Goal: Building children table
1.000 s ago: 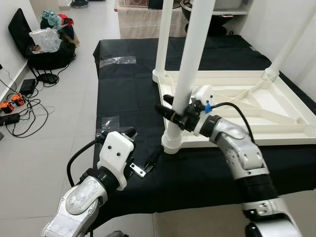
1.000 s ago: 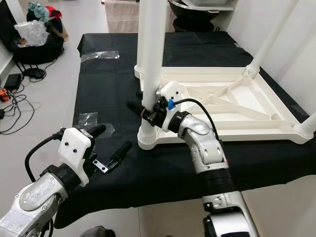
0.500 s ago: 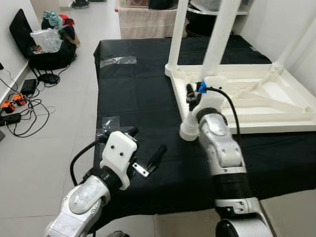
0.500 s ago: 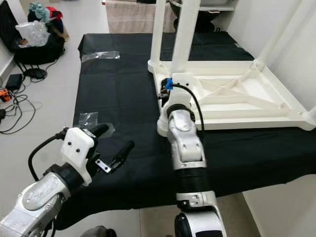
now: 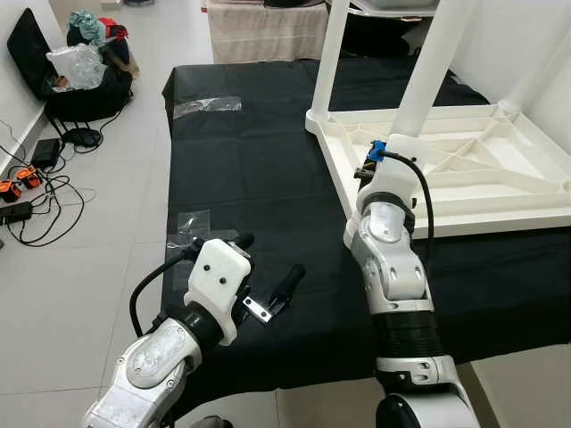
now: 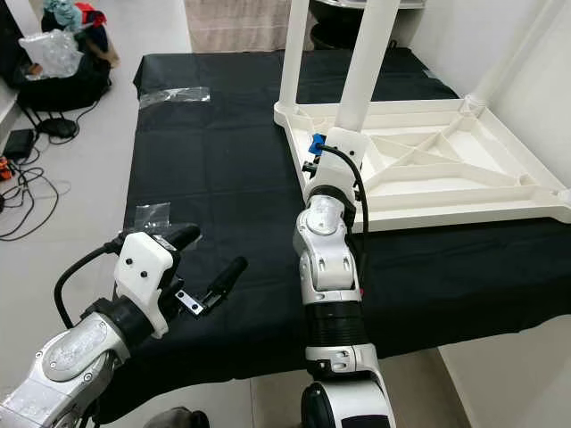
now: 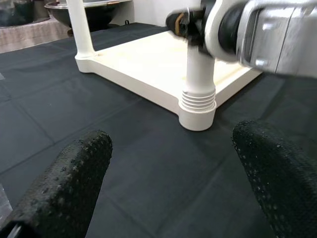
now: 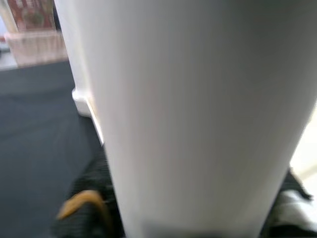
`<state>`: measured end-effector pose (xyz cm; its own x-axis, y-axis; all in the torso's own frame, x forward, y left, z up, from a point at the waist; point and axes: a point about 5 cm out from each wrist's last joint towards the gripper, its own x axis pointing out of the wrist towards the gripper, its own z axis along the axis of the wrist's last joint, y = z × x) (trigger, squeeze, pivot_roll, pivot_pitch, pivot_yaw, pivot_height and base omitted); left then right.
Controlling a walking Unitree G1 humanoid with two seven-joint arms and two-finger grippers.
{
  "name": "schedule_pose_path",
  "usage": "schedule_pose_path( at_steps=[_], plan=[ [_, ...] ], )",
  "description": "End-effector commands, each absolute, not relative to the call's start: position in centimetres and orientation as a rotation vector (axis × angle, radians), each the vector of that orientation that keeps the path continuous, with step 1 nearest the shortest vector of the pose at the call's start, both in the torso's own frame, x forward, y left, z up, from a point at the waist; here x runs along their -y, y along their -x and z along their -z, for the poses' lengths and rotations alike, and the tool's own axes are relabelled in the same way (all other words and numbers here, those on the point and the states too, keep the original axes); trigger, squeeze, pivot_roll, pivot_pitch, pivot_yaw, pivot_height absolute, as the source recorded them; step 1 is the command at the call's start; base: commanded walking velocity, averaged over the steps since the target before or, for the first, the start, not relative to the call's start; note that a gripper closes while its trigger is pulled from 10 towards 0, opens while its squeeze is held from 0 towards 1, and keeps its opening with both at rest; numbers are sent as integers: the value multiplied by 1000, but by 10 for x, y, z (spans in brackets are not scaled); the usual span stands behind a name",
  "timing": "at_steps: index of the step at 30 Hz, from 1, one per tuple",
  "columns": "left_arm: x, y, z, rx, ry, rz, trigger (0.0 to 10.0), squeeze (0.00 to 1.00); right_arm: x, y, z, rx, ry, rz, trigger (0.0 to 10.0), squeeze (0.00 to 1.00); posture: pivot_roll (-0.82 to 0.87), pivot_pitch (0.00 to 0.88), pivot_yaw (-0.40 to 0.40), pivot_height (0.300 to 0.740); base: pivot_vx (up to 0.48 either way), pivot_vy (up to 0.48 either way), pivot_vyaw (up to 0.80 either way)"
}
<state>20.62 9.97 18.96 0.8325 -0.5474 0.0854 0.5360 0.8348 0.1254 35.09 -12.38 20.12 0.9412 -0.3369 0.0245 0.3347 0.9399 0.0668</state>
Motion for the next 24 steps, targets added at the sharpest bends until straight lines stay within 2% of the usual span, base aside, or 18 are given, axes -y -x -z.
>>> schedule_pose_path(
  at_steps=[1,4,5,13,16,18,20,24],
  plan=[
    [-98,-206,-186,108,-98,583,10000,0,121,-352,-198,11,-103,340,10000,1000,60,107,-72,740,0,0,0],
    [-98,-205,-185,106,-96,583,10000,0,122,-352,-202,44,-72,330,10000,1000,62,108,-72,740,0,0,0],
    [-98,-205,-185,105,-96,583,10000,0,122,-353,-204,57,-67,305,10000,0,62,108,-72,740,0,0,0],
    [-98,-205,-185,106,-96,582,10000,0,129,-353,-210,118,-107,204,10000,0,60,106,-69,740,0,0,0],
    [-97,-206,-186,110,-97,583,10000,0,136,-355,-211,142,-84,102,10000,0,56,107,-69,740,0,0,0],
    [-97,-206,-187,114,-98,584,10000,0,141,-358,-212,163,-78,-45,10000,0,56,107,-70,740,0,0,0],
    [-97,-206,-187,115,-98,584,10000,0,142,-358,-213,168,-81,-78,10000,0,56,107,-70,740,0,0,0],
    [-96,-206,-187,117,-98,588,10000,0,156,-368,-218,162,-133,-298,10000,0,56,105,-69,740,0,0,0]
  ],
)
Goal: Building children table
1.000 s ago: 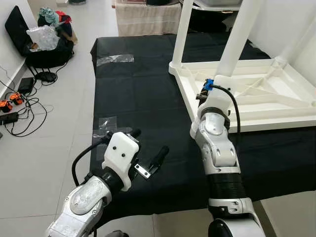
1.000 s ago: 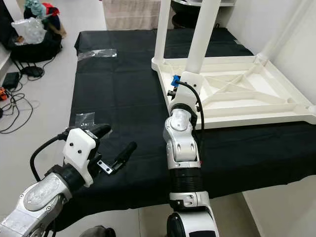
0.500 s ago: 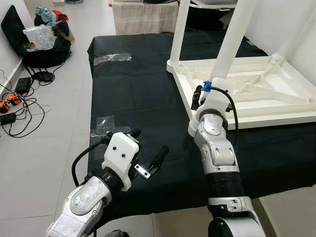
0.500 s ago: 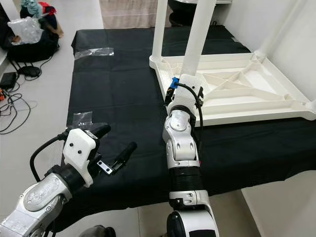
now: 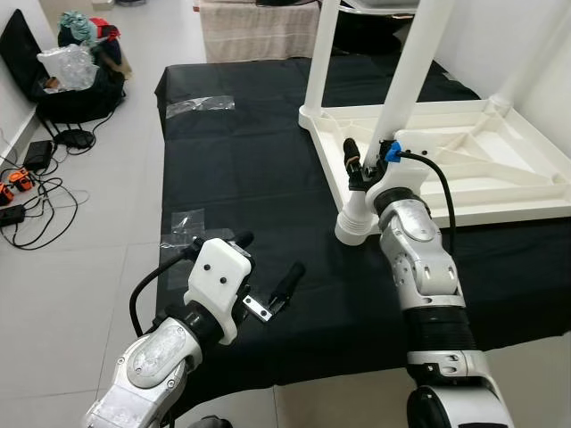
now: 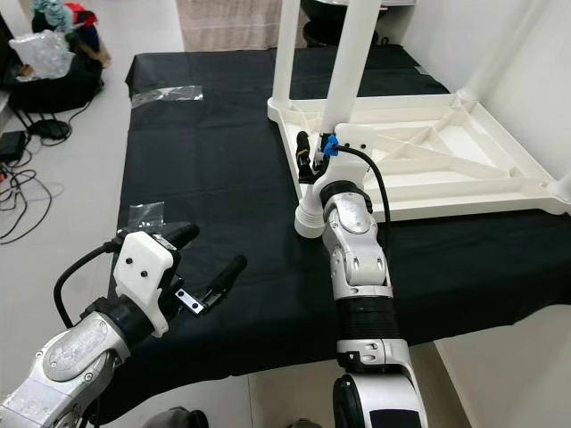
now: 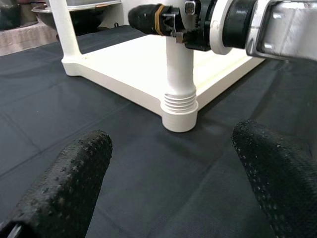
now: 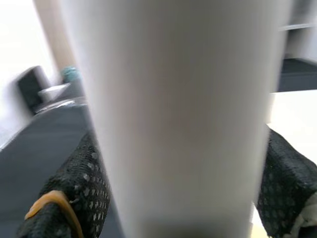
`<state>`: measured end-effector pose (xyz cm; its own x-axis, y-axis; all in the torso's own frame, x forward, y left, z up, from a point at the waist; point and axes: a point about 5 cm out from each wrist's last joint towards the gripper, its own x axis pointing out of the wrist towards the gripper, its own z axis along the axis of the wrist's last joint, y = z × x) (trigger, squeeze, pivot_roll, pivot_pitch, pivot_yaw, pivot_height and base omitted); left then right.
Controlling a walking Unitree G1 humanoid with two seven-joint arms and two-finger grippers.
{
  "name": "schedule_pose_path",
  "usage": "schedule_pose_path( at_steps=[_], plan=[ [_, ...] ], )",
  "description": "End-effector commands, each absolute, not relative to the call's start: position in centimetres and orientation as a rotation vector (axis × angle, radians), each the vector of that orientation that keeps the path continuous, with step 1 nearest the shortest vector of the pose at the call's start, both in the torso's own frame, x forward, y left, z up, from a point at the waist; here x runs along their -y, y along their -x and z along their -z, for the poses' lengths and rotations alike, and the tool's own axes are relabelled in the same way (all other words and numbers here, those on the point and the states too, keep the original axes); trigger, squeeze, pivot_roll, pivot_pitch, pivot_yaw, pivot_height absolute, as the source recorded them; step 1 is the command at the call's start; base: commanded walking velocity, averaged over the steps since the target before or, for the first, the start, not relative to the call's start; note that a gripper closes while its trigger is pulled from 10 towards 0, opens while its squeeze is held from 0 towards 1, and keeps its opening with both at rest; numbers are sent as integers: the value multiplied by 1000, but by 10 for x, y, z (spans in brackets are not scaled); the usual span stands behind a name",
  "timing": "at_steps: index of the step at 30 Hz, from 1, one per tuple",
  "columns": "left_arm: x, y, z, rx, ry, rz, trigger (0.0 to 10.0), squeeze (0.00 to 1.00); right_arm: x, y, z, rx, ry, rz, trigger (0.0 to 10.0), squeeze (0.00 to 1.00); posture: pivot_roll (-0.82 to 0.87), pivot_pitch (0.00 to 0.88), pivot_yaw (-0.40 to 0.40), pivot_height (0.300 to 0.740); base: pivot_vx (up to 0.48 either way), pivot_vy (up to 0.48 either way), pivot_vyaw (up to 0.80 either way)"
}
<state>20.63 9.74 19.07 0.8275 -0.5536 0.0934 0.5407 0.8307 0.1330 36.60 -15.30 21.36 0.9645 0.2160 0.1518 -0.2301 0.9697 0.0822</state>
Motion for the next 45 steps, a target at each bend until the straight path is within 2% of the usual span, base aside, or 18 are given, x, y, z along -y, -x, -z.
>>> schedule_pose_path(
  at_steps=[1,3,7,10,11,14,15,23,24,32,36,38,39,41,43,44,45],
  plan=[
    [-95,-206,-187,118,-96,587,10000,0,159,-370,-220,155,-178,-393,10000,0,57,104,-70,740,0,0,0],
    [-95,-206,-188,120,-94,587,10000,0,162,-373,-223,156,-226,-495,10000,0,58,104,-70,740,0,0,0],
    [-95,-207,-188,121,-97,588,10000,0,162,-373,-224,152,-219,-532,10000,0,61,105,-72,740,0,0,0],
    [-94,-207,-188,122,-97,589,10000,0,158,-375,-223,142,-197,-707,10000,0,66,105,-74,740,0,0,0],
    [-94,-207,-188,122,-97,589,10000,0,158,-375,-223,142,-197,-707,10000,0,66,105,-74,740,0,0,0],
    [-94,-203,-191,127,-100,584,10000,0,140,-374,-215,61,-237,-1040,10000,0,102,103,-99,740,0,0,0],
    [-94,-202,-192,127,-100,583,10000,0,136,-373,-214,47,-244,-1100,10000,0,102,103,-99,740,0,0,0],
    [-93,-198,-192,125,-100,583,10000,0,124,-375,-210,21,-206,-1145,10000,0,113,105,-104,740,0,0,0],
    [-93,-198,-192,125,-101,584,10000,0,121,-379,-212,26,-209,-1112,0,0,118,102,-107,740,0,0,0],
    [-94,-199,-192,128,-111,585,10000,0,117,-386,-221,79,-196,-1028,0,0,117,84,-105,740,0,0,0],
    [-94,-200,-191,125,-112,588,10000,0,133,-397,-218,84,-68,-736,0,0,100,72,-94,740,0,0,0],
    [-94,-200,-191,126,-112,588,10000,0,137,-397,-218,91,-73,-692,0,0,100,72,-94,740,0,0,0],
    [-94,-201,-190,127,-112,591,10000,0,143,-397,-216,94,-74,-601,0,0,90,77,-85,740,0,0,0],
    [-94,-201,-190,127,-112,591,10000,0,143,-397,-216,94,-74,-601,0,0,90,77,-85,740,0,0,0],
    [-92,-203,-189,126,-105,597,10000,0,158,-392,-208,106,-87,-280,0,0,65,74,-68,740,0,0,0],
    [-92,-203,-189,126,-105,597,10000,0,158,-392,-208,106,-87,-280,0,0,65,74,-68,740,0,0,0],
    [-92,-204,-189,125,-102,599,10000,0,163,-389,-205,110,-82,-173,0,0,65,74,-68,740,0,0,0]
  ],
)
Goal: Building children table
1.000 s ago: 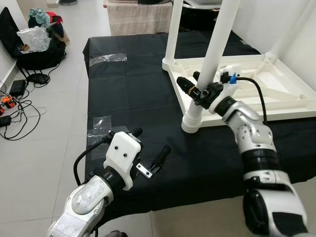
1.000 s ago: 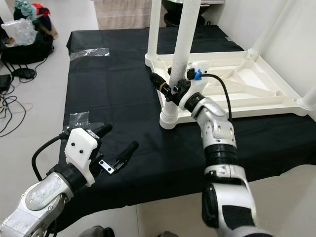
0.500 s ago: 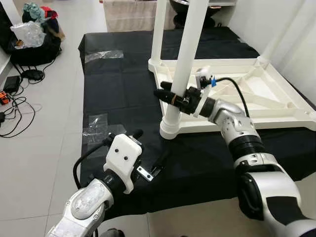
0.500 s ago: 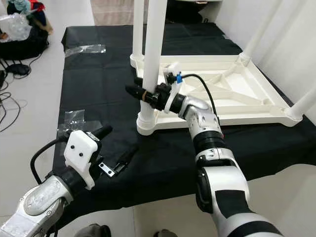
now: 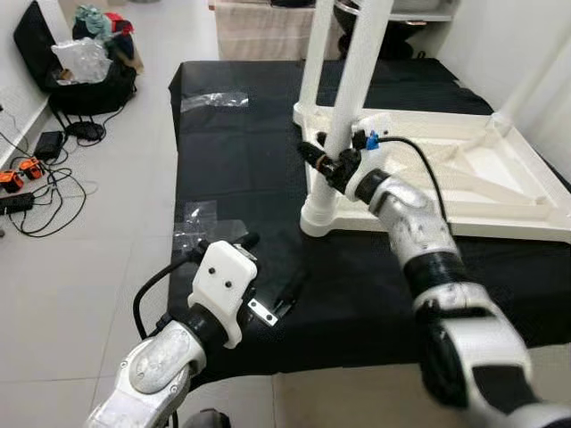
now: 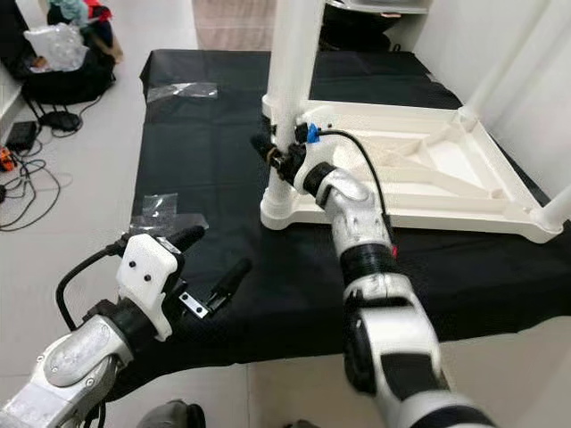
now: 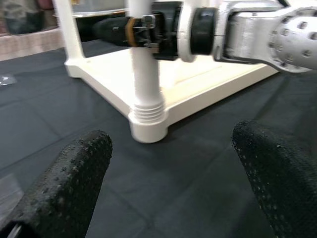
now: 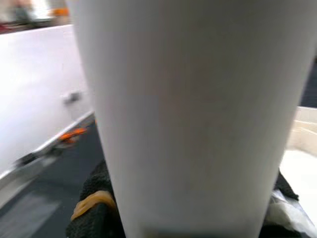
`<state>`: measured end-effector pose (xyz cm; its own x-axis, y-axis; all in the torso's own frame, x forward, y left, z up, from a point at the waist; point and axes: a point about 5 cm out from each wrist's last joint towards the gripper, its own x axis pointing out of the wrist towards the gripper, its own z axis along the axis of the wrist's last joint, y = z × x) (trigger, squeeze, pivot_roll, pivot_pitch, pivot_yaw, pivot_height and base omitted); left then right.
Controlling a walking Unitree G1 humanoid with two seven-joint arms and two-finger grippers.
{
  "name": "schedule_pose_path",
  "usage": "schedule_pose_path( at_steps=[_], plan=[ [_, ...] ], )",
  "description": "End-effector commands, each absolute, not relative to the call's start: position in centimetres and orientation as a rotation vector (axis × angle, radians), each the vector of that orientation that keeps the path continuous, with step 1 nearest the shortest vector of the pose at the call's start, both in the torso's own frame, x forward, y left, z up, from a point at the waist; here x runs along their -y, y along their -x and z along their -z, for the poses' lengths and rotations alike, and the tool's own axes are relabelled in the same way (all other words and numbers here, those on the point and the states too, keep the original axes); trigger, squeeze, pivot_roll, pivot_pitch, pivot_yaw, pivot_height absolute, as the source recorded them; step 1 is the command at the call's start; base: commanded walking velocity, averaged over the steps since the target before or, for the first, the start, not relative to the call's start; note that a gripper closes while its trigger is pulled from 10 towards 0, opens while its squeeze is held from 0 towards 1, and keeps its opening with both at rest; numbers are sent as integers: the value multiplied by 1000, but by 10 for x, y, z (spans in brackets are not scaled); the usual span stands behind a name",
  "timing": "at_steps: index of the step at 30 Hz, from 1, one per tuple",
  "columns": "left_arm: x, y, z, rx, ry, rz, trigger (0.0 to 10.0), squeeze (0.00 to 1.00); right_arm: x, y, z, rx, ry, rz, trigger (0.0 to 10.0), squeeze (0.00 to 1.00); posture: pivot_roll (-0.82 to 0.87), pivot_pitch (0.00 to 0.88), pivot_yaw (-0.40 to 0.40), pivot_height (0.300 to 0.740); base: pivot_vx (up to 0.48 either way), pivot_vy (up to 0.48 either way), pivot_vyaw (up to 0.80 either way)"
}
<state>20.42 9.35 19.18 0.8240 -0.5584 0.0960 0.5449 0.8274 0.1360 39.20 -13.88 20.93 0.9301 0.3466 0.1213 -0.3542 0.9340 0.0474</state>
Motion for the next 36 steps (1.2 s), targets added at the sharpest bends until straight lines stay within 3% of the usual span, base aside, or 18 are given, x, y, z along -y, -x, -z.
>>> schedule_pose_path(
  at_steps=[1,2,4,6,14,15,17,18,24,25,30,31,33,36],
  plan=[
    [-92,-204,-189,125,-102,599,10000,0,163,-389,-205,110,-82,-173,0,0,65,74,-68,740,0,0,0],
    [-90,-205,-189,128,-103,607,10000,0,165,-381,-197,99,-96,-24,0,0,63,72,-69,740,0,0,0],
    [-90,-205,-189,128,-103,607,10000,0,165,-381,-197,99,-96,-24,0,0,63,72,-69,740,0,0,0],
    [-90,-207,-191,139,-105,600,10000,0,160,-358,-185,70,-162,303,0,0,77,78,-71,740,0,0,0],
    [-93,-206,-190,133,-112,587,10000,0,134,-360,-187,63,-242,333,0,0,78,78,-71,740,0,0,0],
    [-93,-206,-189,128,-111,587,10000,0,123,-362,-193,101,-270,250,10000,0,77,77,-73,740,0,0,0],
    [-93,-206,-188,126,-110,587,10000,0,115,-362,-197,137,-267,172,10000,0,77,77,-73,740,0,0,0],
    [-93,-206,-188,126,-110,589,10000,0,112,-361,-199,149,-262,119,10000,1000,75,80,-74,740,0,0,0],
    [-93,-206,-189,130,-105,590,10000,0,124,-356,-201,168,-191,98,10000,1000,71,82,-69,740,0,0,0],
    [-92,-206,-189,130,-104,592,10000,0,129,-356,-204,190,-160,59,10000,0,69,86,-66,740,0,0,0],
    [-91,-206,-189,130,-104,597,10000,0,136,-357,-209,213,-157,-55,10000,0,68,86,-64,740,0,0,0],
    [-91,-207,-189,133,-104,600,10000,0,140,-362,-209,189,-216,-187,10000,0,67,85,-64,740,0,0,0],
    [-91,-207,-189,133,-104,600,10000,0,140,-362,-209,189,-216,-187,10000,0,67,85,-64,740,0,0,0],
    [-92,-210,-190,140,-110,594,10000,0,141,-365,-210,137,-291,-653,10000,0,73,82,-65,740,0,0,0]
  ],
)
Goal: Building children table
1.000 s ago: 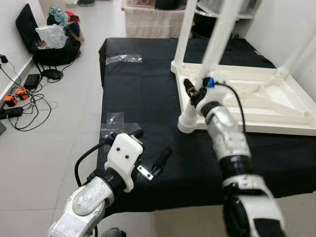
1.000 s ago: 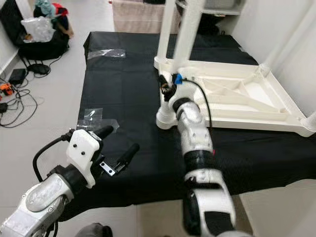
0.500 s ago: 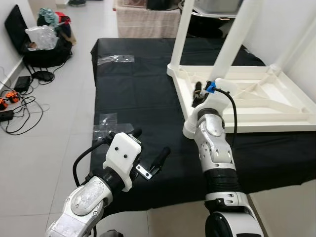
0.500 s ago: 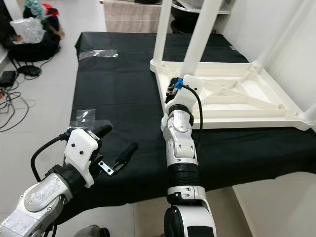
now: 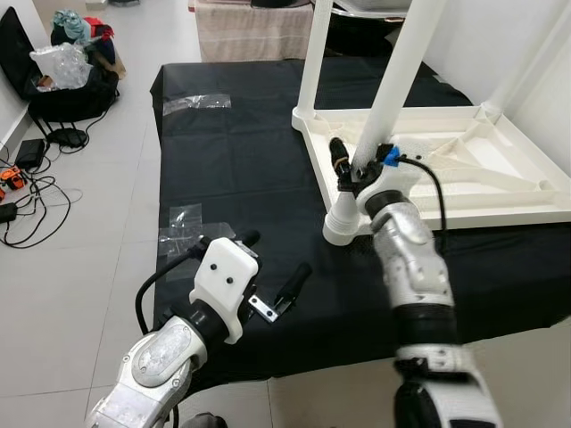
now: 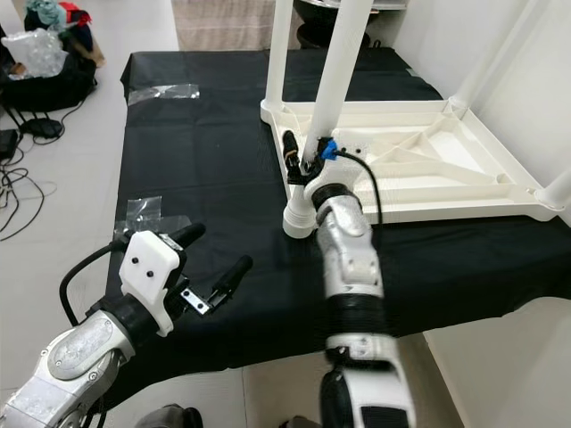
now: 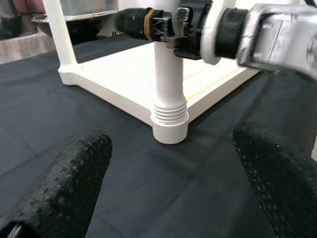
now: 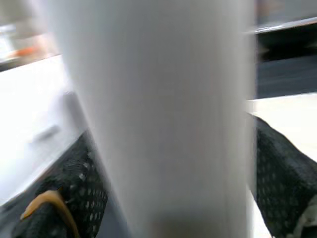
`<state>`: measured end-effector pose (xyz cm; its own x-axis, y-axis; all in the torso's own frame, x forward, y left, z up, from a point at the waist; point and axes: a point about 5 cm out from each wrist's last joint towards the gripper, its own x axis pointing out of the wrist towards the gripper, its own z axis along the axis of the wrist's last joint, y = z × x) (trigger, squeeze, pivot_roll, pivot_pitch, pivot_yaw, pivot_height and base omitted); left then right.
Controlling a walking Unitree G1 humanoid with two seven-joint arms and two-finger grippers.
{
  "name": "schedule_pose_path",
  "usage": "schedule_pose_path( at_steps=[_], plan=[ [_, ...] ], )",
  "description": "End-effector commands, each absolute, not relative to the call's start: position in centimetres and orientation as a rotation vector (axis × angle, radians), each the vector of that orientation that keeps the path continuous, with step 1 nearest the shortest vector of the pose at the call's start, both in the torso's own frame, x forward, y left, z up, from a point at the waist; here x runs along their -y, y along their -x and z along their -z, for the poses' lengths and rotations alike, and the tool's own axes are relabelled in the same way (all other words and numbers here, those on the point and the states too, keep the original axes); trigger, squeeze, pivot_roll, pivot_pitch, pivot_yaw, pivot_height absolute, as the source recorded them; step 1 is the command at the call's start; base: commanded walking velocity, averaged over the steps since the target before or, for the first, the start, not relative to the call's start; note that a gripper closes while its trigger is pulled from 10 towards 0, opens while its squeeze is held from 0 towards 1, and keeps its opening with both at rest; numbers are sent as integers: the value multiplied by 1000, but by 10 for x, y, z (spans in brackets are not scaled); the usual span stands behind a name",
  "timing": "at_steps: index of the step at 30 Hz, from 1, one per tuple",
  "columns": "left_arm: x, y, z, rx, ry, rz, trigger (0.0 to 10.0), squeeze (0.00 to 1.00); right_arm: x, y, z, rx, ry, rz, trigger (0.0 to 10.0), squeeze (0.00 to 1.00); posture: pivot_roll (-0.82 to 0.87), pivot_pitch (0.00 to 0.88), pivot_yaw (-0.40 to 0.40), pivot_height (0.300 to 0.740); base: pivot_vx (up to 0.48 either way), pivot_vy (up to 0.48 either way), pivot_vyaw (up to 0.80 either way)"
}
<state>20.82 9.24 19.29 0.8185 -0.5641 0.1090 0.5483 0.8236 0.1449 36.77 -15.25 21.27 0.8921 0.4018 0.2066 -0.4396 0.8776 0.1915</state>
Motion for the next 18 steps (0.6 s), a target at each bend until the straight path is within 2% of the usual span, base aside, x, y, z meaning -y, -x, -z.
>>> schedule_pose_path(
  at_steps=[1,4,5,6,7,14,17,18],
  plan=[
    [-92,-210,-190,140,-110,589,10000,0,139,-361,-211,130,-299,-766,10000,0,73,82,-65,740,0,0,0],
    [-92,-209,-191,142,-108,585,10000,0,135,-356,-212,107,-315,-961,10000,0,85,85,-74,740,0,0,0],
    [-92,-209,-191,142,-108,585,10000,0,135,-356,-212,107,-315,-961,10000,0,85,85,-74,740,0,0,0],
    [-91,-207,-192,143,-107,586,10000,0,131,-355,-211,75,-279,-1082,10000,0,91,88,-77,740,0,0,0],
    [-91,-207,-192,143,-106,587,10000,0,129,-355,-210,61,-255,-1117,10000,0,91,88,-77,740,0,0,0],
    [-91,-206,-194,146,-109,588,10000,0,117,-363,-216,60,-234,-1245,10000,0,103,95,-79,740,0,0,0],
    [-92,-207,-194,148,-111,587,10000,0,113,-368,-221,72,-253,-1243,10000,0,108,98,-79,740,0,0,0],
    [-91,-207,-195,149,-111,586,10000,0,112,-369,-222,74,-262,-1248,0,0,111,99,-80,740,0,0,0]
  ],
)
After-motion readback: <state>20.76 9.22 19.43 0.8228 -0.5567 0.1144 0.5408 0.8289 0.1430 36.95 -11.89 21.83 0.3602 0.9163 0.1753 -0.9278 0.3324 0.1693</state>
